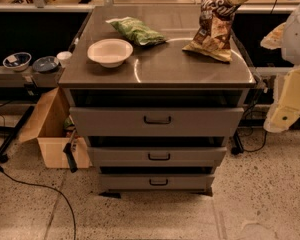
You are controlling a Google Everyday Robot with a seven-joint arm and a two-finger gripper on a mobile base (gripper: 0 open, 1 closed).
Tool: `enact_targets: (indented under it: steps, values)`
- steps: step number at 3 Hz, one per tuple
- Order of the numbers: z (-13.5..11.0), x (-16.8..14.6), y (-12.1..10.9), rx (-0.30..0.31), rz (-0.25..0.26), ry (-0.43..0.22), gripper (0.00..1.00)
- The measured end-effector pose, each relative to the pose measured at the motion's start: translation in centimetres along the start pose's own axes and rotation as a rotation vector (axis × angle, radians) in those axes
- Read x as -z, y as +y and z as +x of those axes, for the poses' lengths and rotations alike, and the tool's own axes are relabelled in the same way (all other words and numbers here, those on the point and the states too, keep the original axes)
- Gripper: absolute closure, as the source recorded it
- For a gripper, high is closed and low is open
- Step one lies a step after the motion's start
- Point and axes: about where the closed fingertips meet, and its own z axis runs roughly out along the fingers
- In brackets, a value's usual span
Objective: Open middle drawer
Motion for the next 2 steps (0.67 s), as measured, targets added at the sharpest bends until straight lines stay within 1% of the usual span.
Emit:
enact_targets:
  steps: [1,2]
  values:
    - [0.0,0.0,0.0,0.000,0.000,0.000,0.00]
    - [0.3,-1.4,-0.2,-0.012,0.009,-0.004,0.00]
